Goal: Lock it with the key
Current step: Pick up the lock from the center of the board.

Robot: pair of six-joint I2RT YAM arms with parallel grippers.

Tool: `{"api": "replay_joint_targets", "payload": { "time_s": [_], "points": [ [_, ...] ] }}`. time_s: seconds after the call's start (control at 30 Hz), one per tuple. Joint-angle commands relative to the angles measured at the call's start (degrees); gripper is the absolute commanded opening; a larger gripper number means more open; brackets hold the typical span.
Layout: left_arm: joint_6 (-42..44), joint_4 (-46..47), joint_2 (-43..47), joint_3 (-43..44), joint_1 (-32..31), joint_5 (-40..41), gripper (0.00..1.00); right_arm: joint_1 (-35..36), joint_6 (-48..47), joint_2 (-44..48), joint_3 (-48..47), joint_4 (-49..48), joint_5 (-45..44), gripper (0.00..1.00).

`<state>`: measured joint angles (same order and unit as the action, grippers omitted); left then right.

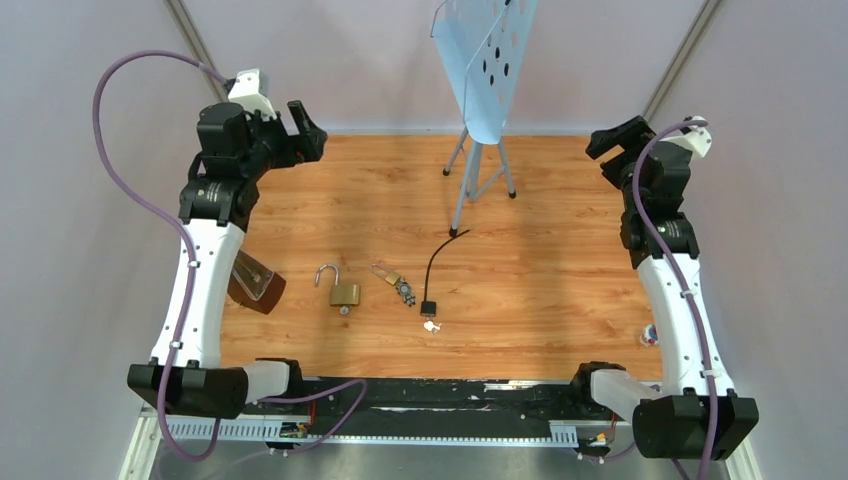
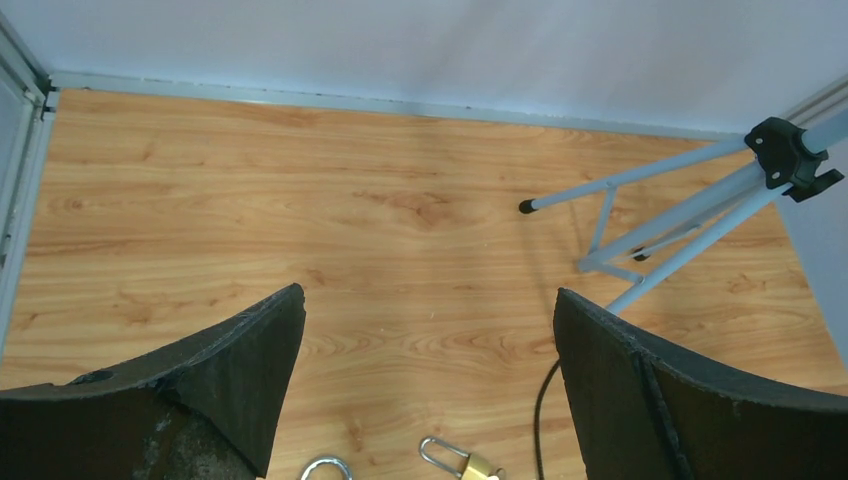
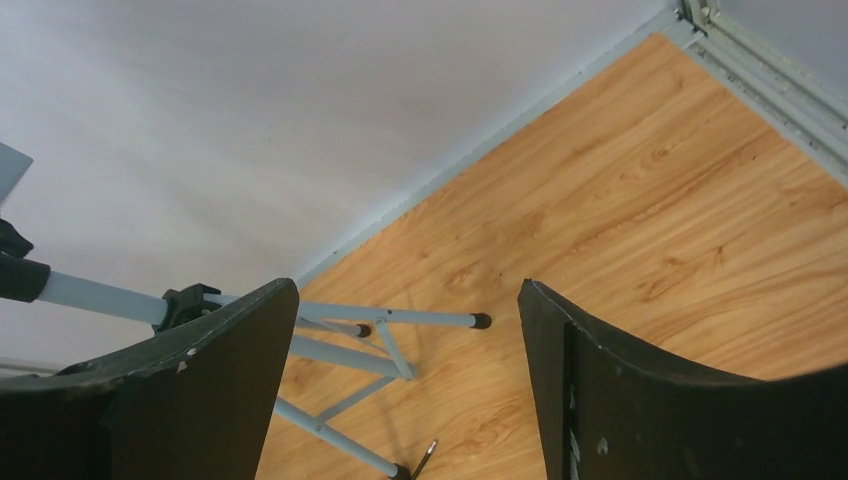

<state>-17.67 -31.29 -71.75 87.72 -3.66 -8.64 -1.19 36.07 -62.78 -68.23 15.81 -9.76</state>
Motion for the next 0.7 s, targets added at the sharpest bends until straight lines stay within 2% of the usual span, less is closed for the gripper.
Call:
{"api": "replay_joint_targets", "payload": {
  "time_s": [0.0, 0.1, 0.17, 0.2, 0.33, 0.4, 0.53, 0.67],
  "points": [
    [-1.0, 2.7, 3.0, -1.9, 0.2, -1.1, 1.00, -0.1, 3.5, -0.1, 2.2, -1.3, 3.8, 0.81],
    [-1.2, 3.9, 4.2, -3.5, 0.2, -0.5, 1.00, 0.0, 5.4, -0.6, 5.5, -1.6, 8.2, 0.77],
    [-1.0, 5.0, 4.8, -5.0, 0.2, -3.0, 1.00, 0.6, 6.7, -2.3, 6.5, -1.6, 12.2, 0.67],
    [0.0, 6.1, 5.0, -6.0, 0.2, -7.7, 1.00, 0.9, 7.8, -3.3, 7.0, -1.5, 13.1, 0.66],
    [-2.2, 11.0, 5.2, -10.7, -0.5, -23.4, 1.00, 11.8, 8.7, -7.6, 8.3, -1.4, 8.9, 0.64],
    [-2.5, 11.0, 5.7, -13.2, -2.4, -25.7, 1.00, 18.3, 8.7, -10.0, 9.1, -1.2, 5.1, 0.64],
    [1.0, 7.4, 7.7, -17.2, -8.2, -21.1, 1.00, 29.8, 8.9, -16.6, 10.4, -0.8, 0.2, 0.64],
    [0.7, 5.8, 9.9, -20.8, -10.1, -16.2, 1.00, 40.9, 8.0, -23.7, 9.1, 2.0, -4.2, 0.63]
  ]
}}
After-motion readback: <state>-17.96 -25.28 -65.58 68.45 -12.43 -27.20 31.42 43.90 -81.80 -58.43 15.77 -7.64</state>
